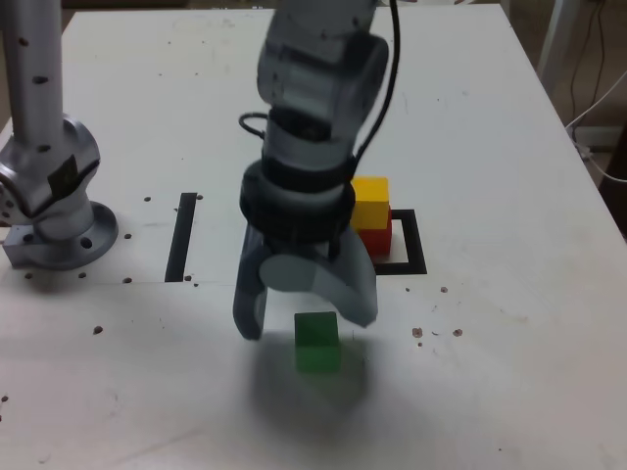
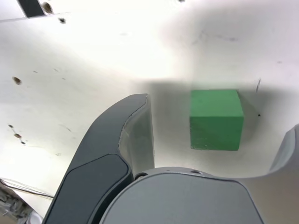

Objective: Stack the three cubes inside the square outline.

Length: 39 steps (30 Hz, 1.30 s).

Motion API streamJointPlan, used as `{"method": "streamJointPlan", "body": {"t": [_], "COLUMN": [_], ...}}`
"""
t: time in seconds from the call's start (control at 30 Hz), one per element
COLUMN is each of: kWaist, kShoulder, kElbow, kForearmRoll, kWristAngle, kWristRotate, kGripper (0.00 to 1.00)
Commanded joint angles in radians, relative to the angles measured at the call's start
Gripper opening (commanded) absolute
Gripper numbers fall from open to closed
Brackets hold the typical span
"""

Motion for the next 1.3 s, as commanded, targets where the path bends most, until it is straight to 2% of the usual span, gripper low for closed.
{"method": "streamJointPlan", "body": {"t": [0.0, 0.1, 0.33, 0.43, 0.8, 0.97, 1.27], "kWaist": [-0.002, -0.003, -0.003, -0.005, -0.039, -0.040, -0.040], "kShoulder": [0.018, 0.037, 0.053, 0.057, 0.084, 0.087, 0.071], "kElbow": [-0.006, -0.008, -0.025, -0.033, -0.031, -0.027, -0.025], "kForearmRoll": [-0.003, -0.007, -0.013, -0.018, -0.060, -0.066, -0.050], "kWristAngle": [-0.002, -0.002, 0.002, 0.005, 0.009, 0.041, 0.093], "kWristRotate": [-0.002, -0.004, -0.015, -0.014, -0.015, -0.015, -0.017], "kGripper": [0.91, 0.86, 0.60, 0.53, 0.47, 0.41, 0.38]}}
